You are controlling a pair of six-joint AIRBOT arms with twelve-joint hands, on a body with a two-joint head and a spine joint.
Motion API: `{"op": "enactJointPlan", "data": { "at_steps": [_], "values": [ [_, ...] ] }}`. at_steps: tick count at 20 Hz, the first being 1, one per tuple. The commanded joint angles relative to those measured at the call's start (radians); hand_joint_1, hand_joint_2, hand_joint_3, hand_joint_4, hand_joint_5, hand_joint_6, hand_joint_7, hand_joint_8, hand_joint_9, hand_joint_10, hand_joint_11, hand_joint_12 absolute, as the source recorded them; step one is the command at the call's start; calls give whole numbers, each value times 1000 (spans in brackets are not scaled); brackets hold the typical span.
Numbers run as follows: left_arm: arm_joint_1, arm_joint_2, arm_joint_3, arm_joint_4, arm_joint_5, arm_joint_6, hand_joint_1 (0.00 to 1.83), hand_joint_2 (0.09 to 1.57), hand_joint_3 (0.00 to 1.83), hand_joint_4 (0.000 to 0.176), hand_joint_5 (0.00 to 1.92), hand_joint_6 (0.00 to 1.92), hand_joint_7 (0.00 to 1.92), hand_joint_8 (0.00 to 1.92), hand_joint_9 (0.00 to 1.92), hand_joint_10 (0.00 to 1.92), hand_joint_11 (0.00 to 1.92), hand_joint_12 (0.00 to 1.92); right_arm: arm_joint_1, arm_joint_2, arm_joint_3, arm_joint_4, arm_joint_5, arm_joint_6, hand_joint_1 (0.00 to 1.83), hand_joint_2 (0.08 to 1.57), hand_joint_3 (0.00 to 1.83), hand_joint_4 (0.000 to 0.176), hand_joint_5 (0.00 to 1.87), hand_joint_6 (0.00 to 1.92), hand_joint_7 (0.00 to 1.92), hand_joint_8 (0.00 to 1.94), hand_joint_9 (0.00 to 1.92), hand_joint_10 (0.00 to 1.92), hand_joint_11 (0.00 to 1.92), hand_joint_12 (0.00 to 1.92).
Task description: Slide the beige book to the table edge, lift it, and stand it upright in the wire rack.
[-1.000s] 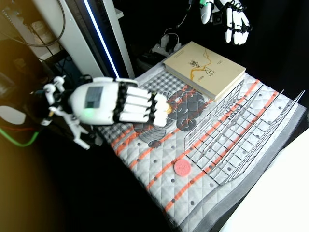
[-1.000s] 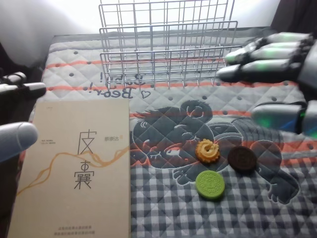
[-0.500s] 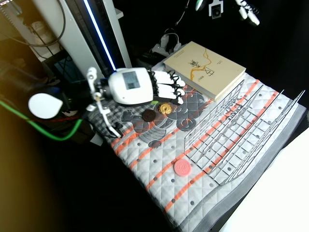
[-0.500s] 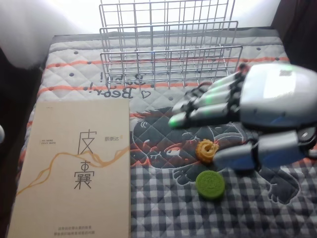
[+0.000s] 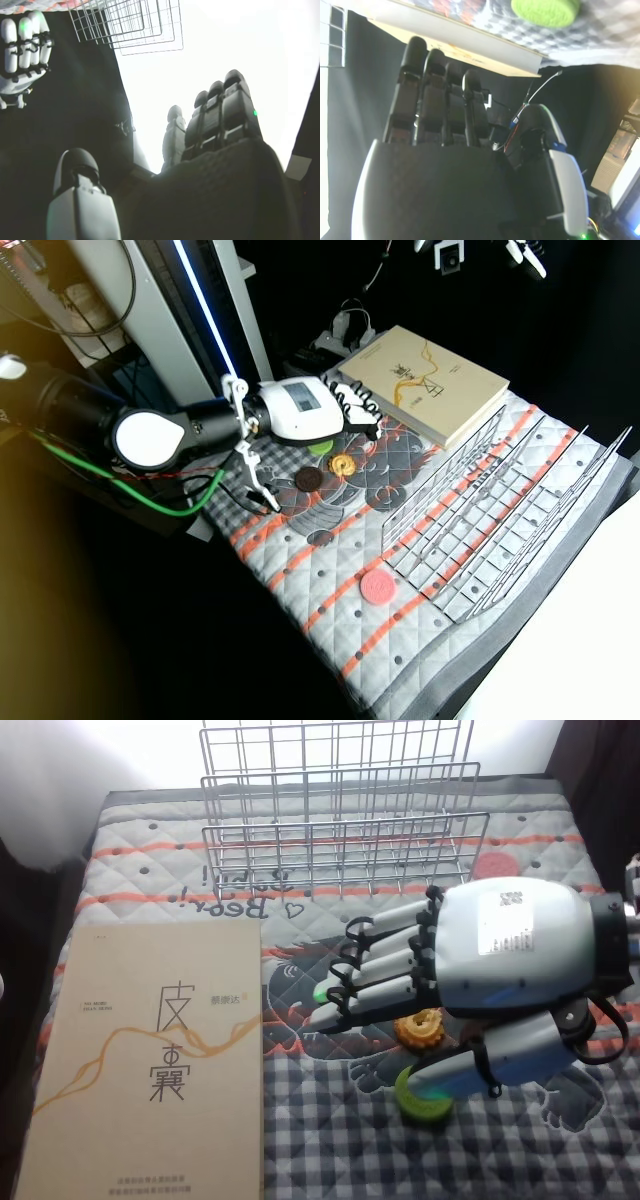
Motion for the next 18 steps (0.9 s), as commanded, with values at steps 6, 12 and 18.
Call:
{"op": "enactJointPlan", "data": {
  "at_steps": [6, 12, 18],
  "values": [
    [0, -5, 7, -13, -115, -18, 326, 888, 8, 176, 152, 8, 0, 0, 0, 0, 0, 0, 34, -50, 23, -17, 64, 41, 0, 1344, 0, 0, 318, 0, 302, 0, 296, 3, 226, 391],
    [0, -8, 13, -9, -109, -39, 356, 884, 5, 176, 173, 11, 0, 0, 0, 0, 0, 0, 34, -106, 46, -23, 62, 41, 0, 1373, 7, 0, 318, 9, 295, 3, 290, 7, 212, 377],
    [0, -10, 17, -8, -108, -48, 309, 889, 7, 176, 182, 10, 0, 0, 0, 0, 0, 0, 34, -140, 62, -22, 56, 41, 0, 1396, 12, 0, 349, 11, 331, 12, 315, 10, 200, 378]
  ]
}}
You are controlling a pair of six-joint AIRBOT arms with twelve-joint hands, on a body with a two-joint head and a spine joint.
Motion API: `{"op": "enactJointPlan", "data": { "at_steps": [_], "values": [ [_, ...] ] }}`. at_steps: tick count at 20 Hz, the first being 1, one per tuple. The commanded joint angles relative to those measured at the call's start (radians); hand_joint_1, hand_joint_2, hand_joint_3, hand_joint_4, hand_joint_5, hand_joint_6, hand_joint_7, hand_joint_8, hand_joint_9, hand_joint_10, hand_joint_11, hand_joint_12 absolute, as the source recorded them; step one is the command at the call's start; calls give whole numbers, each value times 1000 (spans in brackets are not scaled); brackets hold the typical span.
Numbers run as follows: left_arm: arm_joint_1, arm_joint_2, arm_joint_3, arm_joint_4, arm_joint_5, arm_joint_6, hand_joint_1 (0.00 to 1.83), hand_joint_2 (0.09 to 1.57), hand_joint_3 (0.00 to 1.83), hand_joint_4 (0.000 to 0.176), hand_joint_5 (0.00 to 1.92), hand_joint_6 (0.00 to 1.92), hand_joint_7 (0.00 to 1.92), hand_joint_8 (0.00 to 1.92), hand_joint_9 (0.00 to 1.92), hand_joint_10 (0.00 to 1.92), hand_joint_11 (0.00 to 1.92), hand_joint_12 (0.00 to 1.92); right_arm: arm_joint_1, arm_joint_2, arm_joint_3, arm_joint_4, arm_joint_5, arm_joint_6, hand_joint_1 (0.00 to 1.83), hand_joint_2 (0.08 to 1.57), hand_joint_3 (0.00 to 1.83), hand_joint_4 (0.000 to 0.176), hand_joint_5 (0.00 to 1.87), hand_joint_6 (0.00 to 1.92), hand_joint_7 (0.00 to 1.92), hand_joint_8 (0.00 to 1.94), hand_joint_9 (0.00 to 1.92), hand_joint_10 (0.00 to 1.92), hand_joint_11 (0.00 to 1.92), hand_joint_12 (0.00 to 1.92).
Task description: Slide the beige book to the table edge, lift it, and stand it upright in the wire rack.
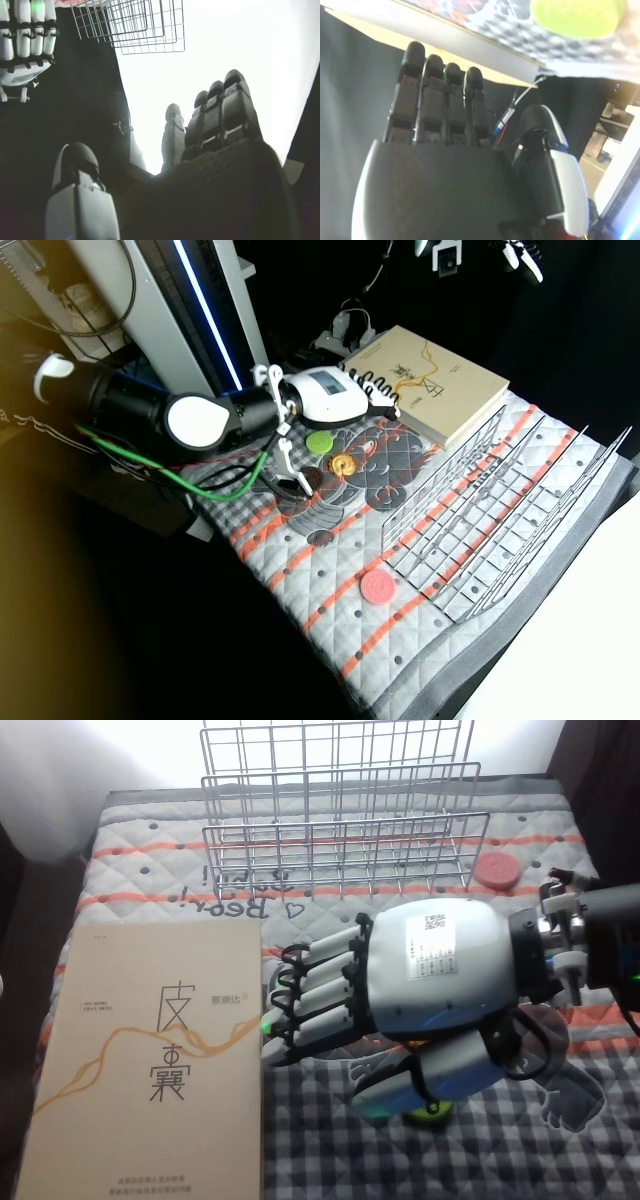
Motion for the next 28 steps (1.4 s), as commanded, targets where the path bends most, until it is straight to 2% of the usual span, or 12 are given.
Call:
{"op": "enactJointPlan", "data": {
  "at_steps": [1, 4, 5, 10, 14, 16, 17, 18, 20, 28],
  "values": [
    [0, -4, 6, -14, -120, -11, 313, 891, 8, 176, 191, 13, 0, 0, 0, 0, 0, 0, 12, -11, 1, 59, 69, 2, 0, 1391, 8, 0, 341, 6, 328, 10, 313, 8, 193, 374],
    [0, -5, 7, -13, -120, -15, 349, 897, 10, 176, 204, 16, 0, 0, 0, 0, 0, 0, 12, -23, 11, 62, 68, 2, 0, 1371, 0, 0, 329, 0, 320, 4, 310, 5, 220, 385],
    [0, -6, 8, -13, -120, -16, 355, 896, 9, 176, 212, 16, 0, 0, 0, 0, 0, 0, 12, -33, 18, 66, 66, 2, 0, 1360, 1, 0, 319, 2, 310, 4, 301, 2, 210, 467],
    [0, -10, 11, -13, -120, -23, 328, 904, 11, 176, 204, 9, 0, 0, 0, 0, 0, 0, 12, -61, 41, 76, 63, 4, 0, 1357, 0, 0, 318, 0, 324, 1, 322, 3, 210, 630],
    [0, -14, 10, -17, -120, -24, 344, 906, 10, 176, 209, 8, 0, 0, 0, 0, 0, 0, 12, -50, 38, 74, 63, 28, 0, 1341, 0, 0, 309, 0, 310, 0, 308, 0, 169, 621],
    [0, -17, 11, -19, -120, -26, 356, 902, 8, 176, 208, 6, 0, 0, 0, 0, 0, 0, 12, -50, 38, 74, 63, 28, 0, 1350, 0, 0, 321, 5, 316, 3, 339, 12, 221, 643],
    [0, -17, 12, -19, -120, -30, 364, 897, 6, 176, 207, 5, 0, 0, 0, 0, 0, 0, 12, -50, 38, 74, 63, 28, 0, 1354, 0, 0, 338, 2, 330, 2, 434, 18, 346, 691],
    [0, -17, 14, -18, -121, -34, 367, 898, 6, 176, 206, 5, 0, 0, 0, 0, 0, 0, 12, -50, 42, 73, 63, 28, 0, 1358, 1, 0, 339, 0, 331, 1, 435, 10, 341, 686],
    [0, -17, 15, -16, -124, -35, 348, 908, 10, 176, 213, 6, 0, 0, 0, 0, 0, 0, 12, -64, 54, 73, 63, 28, 0, 1358, 3, 0, 333, 2, 328, 7, 324, 1, 217, 559],
    [0, -18, 15, -15, -129, -36, 357, 905, 6, 176, 224, 7, 0, 0, 0, 0, 0, 0, 12, -119, 86, 98, 63, 27, 0, 1350, 0, 0, 312, 0, 325, 1, 333, 3, 243, 571]
  ]
}}
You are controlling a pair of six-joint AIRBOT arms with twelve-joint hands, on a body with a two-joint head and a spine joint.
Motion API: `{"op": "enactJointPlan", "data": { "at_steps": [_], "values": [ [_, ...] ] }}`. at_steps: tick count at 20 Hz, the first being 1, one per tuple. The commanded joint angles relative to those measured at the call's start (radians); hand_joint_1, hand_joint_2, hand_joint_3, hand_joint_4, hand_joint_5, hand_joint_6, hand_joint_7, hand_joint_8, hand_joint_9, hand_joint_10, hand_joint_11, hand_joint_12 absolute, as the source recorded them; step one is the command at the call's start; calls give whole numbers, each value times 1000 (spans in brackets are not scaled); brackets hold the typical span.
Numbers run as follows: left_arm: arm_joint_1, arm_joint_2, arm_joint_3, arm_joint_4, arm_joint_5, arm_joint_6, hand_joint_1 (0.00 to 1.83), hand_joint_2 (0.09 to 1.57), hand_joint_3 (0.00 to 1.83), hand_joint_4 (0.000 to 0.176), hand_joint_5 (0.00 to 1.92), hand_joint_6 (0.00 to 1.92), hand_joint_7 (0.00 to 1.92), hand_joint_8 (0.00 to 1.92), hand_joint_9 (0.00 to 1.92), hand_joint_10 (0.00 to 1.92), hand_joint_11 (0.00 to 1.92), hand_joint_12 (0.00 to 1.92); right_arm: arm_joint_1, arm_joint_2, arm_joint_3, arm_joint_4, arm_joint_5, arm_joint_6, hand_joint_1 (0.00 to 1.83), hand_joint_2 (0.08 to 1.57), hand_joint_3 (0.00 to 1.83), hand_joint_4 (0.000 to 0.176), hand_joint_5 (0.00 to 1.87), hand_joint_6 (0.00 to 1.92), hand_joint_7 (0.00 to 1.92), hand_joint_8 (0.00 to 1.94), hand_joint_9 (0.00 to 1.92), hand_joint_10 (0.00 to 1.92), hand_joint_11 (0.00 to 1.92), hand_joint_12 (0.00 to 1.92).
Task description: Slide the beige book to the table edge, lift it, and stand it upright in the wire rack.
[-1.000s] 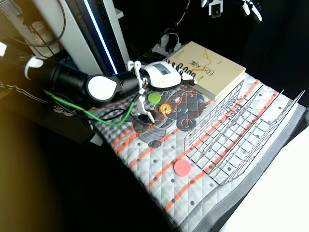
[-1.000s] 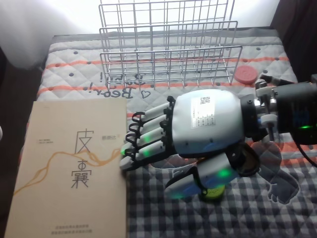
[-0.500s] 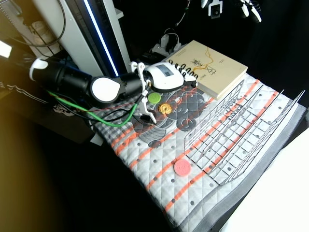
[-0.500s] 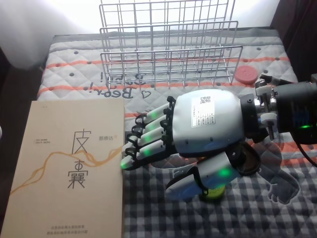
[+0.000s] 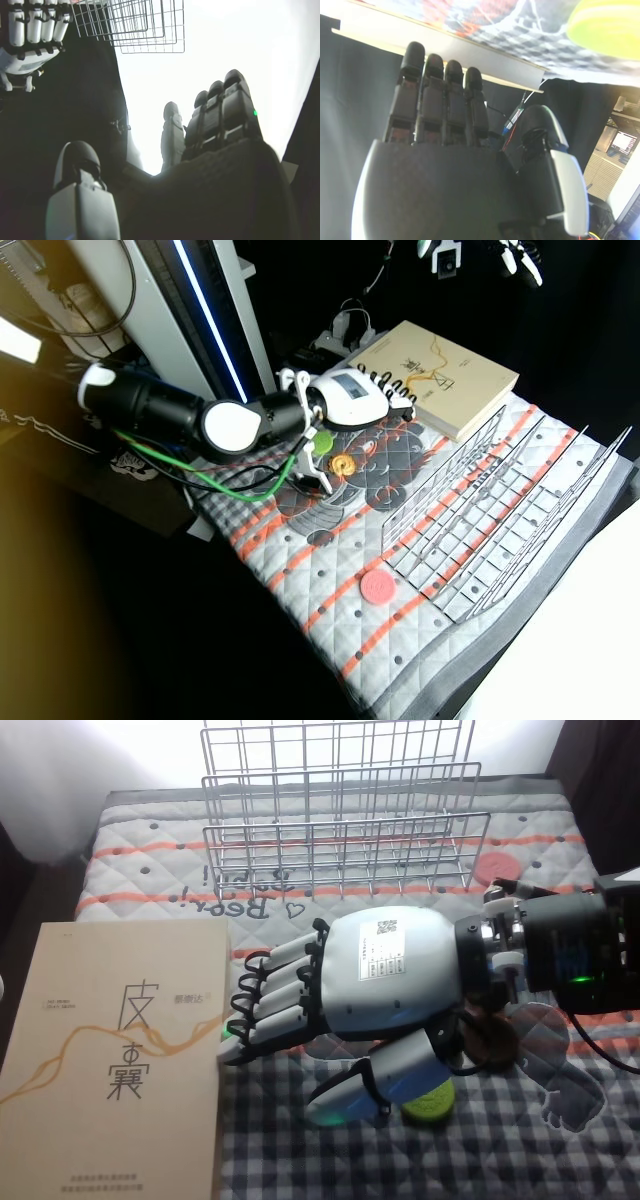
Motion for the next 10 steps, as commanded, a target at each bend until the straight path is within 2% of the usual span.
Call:
{"op": "enactJointPlan", "data": {
  "at_steps": [1, 3, 5, 10],
  "values": [
    [0, -5, 7, -15, -132, -10, 355, 909, 8, 176, 228, 8, 0, 0, 0, 0, 0, 0, 13, -9, 1, 61, 64, 4, 0, 1349, 0, 0, 308, 0, 321, 0, 323, 0, 230, 569],
    [0, -6, 7, -15, -132, -10, 358, 909, 8, 176, 225, 6, 0, 0, 0, 0, 0, 0, 15, -16, 4, 65, 64, 4, 0, 1335, 0, 0, 317, 0, 337, 1, 330, 0, 190, 608],
    [0, -6, 7, -15, -132, -10, 392, 902, 4, 176, 232, 8, 0, 0, 0, 0, 0, 0, 15, -27, 9, 78, 64, 3, 0, 1325, 0, 0, 320, 0, 338, 0, 360, 1, 191, 760],
    [0, -5, 7, -16, -135, -11, 368, 909, 6, 176, 233, 5, 0, 0, 0, 0, 9, 5, 18, -64, 34, 91, 64, -1, 0, 1335, 3, 0, 322, 1, 342, 1, 380, 4, 183, 780]
  ]
}}
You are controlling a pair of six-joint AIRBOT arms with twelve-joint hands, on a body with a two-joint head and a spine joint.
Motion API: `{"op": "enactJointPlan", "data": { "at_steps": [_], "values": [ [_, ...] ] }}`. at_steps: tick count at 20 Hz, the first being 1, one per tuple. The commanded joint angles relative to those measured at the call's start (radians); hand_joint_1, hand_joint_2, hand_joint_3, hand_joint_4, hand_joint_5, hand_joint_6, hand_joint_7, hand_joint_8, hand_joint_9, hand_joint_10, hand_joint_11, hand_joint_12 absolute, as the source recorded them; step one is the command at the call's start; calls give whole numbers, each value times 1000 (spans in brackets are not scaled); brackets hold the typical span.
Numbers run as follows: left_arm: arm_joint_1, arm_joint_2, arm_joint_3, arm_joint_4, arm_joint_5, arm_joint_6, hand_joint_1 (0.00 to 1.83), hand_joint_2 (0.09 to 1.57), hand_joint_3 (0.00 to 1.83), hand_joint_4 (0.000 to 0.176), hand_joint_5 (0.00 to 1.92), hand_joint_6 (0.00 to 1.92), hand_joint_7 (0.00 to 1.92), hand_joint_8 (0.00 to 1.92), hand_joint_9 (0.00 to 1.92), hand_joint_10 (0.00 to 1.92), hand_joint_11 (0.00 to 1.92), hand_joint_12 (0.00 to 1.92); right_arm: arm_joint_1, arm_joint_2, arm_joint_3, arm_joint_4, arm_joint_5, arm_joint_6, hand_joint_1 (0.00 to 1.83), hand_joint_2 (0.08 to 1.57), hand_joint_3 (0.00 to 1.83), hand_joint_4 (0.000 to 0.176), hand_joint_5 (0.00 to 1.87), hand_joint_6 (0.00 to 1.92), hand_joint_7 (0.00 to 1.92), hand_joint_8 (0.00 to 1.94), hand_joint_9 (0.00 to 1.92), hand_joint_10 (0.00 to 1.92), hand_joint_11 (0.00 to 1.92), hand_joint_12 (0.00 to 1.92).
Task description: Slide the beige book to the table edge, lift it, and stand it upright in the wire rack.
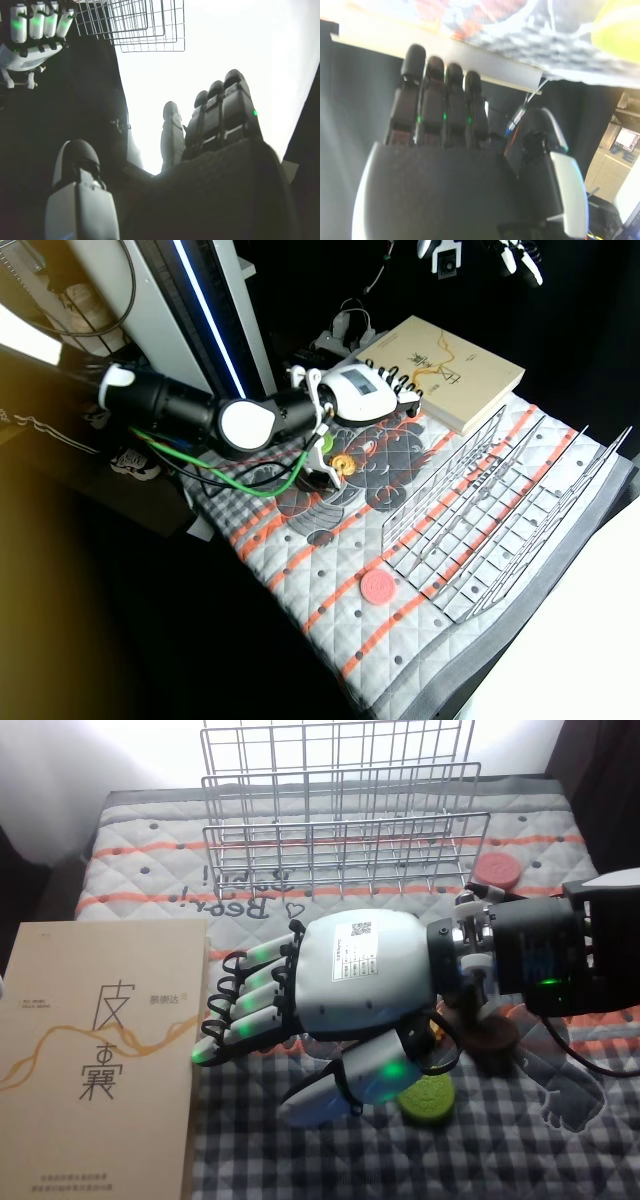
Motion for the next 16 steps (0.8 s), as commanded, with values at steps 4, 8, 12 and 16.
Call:
{"op": "enactJointPlan", "data": {
  "at_steps": [4, 8, 12, 16],
  "values": [
    [0, -5, 8, -16, -128, -12, 361, 900, 2, 176, 241, 6, 0, 0, 0, 0, 11, 8, 29, -24, 6, 61, 69, -5, 0, 1357, 2, 0, 322, 0, 345, 0, 367, 4, 180, 731],
    [0, -5, 9, -16, -129, -12, 366, 905, 4, 176, 249, 6, 0, 0, 0, 0, 4, 10, 35, -45, 14, 69, 64, -22, 0, 1349, 0, 0, 338, 0, 367, 0, 403, 4, 228, 683],
    [0, -5, 9, -16, -130, -12, 370, 907, 4, 176, 244, 2, 0, 0, 0, 0, 0, 4, 38, -60, 24, 69, 60, -23, 0, 1337, 0, 0, 333, 3, 358, 1, 422, 9, 279, 689],
    [0, -6, 9, -16, -132, -12, 351, 910, 5, 176, 250, 4, 0, 0, 0, 0, 0, 0, 39, -69, 30, 74, 55, -29, 0, 1331, 2, 0, 339, 4, 364, 6, 440, 7, 292, 758]
  ]
}}
